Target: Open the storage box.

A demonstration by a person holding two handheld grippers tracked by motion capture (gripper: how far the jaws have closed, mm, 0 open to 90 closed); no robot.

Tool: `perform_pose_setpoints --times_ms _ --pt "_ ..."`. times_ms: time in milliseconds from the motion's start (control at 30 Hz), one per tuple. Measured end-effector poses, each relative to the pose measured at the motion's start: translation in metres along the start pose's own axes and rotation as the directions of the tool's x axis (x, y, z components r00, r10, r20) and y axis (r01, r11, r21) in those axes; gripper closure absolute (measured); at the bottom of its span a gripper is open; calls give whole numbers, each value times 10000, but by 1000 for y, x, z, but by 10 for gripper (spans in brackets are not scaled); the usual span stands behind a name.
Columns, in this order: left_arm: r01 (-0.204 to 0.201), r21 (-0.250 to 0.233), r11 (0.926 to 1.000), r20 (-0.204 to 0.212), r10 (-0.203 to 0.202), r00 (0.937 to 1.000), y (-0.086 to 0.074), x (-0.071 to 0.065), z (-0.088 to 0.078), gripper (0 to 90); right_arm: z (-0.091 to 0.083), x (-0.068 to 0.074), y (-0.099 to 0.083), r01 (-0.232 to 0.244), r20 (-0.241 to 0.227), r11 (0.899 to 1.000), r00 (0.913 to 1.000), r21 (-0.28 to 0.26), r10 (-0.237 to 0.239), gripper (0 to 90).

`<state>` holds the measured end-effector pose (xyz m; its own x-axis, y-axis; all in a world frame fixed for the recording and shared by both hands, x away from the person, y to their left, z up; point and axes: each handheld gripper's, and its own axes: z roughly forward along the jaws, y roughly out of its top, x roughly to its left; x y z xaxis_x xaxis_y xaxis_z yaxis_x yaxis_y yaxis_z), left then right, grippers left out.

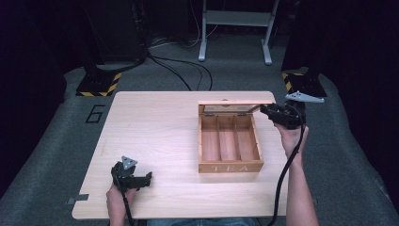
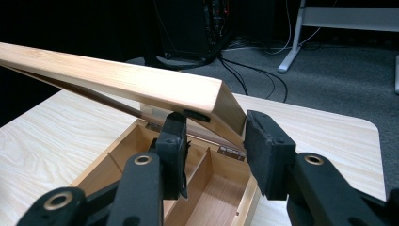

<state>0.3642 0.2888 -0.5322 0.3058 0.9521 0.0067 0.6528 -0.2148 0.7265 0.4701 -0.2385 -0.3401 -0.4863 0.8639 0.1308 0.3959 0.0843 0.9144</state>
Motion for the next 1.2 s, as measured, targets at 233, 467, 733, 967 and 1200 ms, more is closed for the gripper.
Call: perform_pose_setpoints --times_ms 233,467,733,967,1200 --pt "-11 3 10000 -20 11 10000 0 0 0 4 0 0 0 7 6 10000 10000 1 -7 601" --pt "-36 5 10000 -36 36 10000 0 0 0 4 0 0 0 -14 4 10000 10000 -9 14 601" --pt "-57 -1 10000 -63 57 10000 0 0 0 4 0 0 0 -21 3 10000 10000 -15 21 601" --pt "-61 -10 10000 -69 61 10000 0 0 0 4 0 0 0 -59 18 10000 10000 -9 59 601" --pt "-75 -42 10000 -71 75 9999 0 0 0 4 0 0 0 -19 17 10000 10000 -22 19 601"
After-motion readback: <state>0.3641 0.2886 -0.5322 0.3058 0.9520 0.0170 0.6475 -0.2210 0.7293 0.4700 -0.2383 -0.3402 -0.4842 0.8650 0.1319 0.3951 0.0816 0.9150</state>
